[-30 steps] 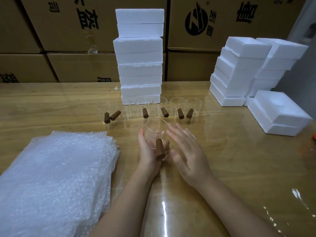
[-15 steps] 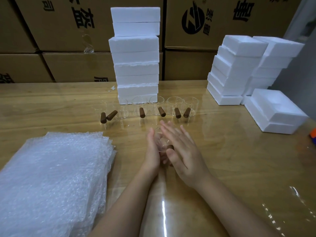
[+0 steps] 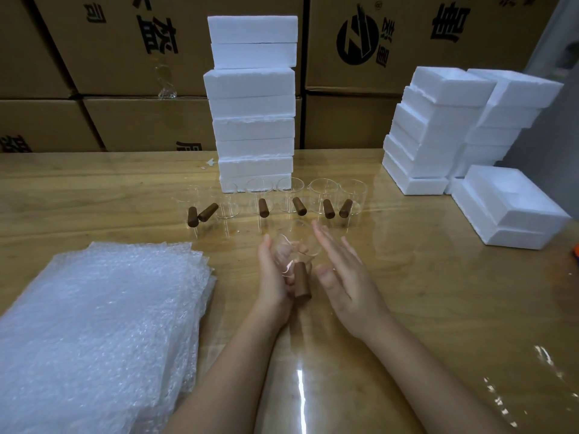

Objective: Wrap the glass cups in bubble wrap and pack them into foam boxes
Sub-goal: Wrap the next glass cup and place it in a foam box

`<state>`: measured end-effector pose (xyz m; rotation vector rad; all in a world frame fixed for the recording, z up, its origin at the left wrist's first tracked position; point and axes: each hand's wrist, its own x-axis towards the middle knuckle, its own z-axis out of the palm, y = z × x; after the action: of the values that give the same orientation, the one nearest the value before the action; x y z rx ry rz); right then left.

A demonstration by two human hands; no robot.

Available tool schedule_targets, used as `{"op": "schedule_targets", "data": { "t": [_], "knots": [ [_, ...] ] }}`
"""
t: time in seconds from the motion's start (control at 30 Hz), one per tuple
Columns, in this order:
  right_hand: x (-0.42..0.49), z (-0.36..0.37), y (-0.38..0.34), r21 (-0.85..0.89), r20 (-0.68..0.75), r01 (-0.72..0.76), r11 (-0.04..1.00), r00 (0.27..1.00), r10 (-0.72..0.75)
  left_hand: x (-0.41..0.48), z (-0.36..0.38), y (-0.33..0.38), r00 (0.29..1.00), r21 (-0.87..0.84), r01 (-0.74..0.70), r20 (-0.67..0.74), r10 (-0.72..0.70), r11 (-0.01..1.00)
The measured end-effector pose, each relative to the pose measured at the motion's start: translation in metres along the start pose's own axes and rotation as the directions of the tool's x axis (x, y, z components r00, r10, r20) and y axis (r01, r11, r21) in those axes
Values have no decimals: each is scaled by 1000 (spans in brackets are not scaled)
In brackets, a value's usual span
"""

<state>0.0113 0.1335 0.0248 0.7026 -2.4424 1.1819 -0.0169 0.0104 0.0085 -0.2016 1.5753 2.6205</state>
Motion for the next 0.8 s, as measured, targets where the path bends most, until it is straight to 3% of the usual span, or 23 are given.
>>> {"op": "schedule_targets", "data": {
  "t": [0.2, 0.4, 0.5, 0.6, 0.7, 0.8],
  "knots": [
    [-6, 9, -5, -89, -33, 115, 989, 992, -118, 2, -5, 2, 1000, -103, 3, -24, -6, 995],
    [-9, 11, -12, -69, -57, 239, 969, 968, -243, 2, -4, 0, 996, -8, -23, -83, 23, 1000],
    [-9, 10, -15, -55, -84, 284, 957, 954, -288, -2, 1, -1, 999, 27, -28, -44, 29, 999],
    [-7, 8, -15, -50, -93, 286, 957, 952, -290, -2, 4, -6, 995, 94, -101, 15, 100, 990],
    [-6, 5, -13, -14, -92, 240, 971, 966, -240, 0, 9, -12, 960, 237, -280, 97, 264, 930],
    [-3, 2, -11, 83, -98, 155, 984, 984, -147, -3, 10, -17, 950, 293, -300, 179, 257, 908]
  ]
}}
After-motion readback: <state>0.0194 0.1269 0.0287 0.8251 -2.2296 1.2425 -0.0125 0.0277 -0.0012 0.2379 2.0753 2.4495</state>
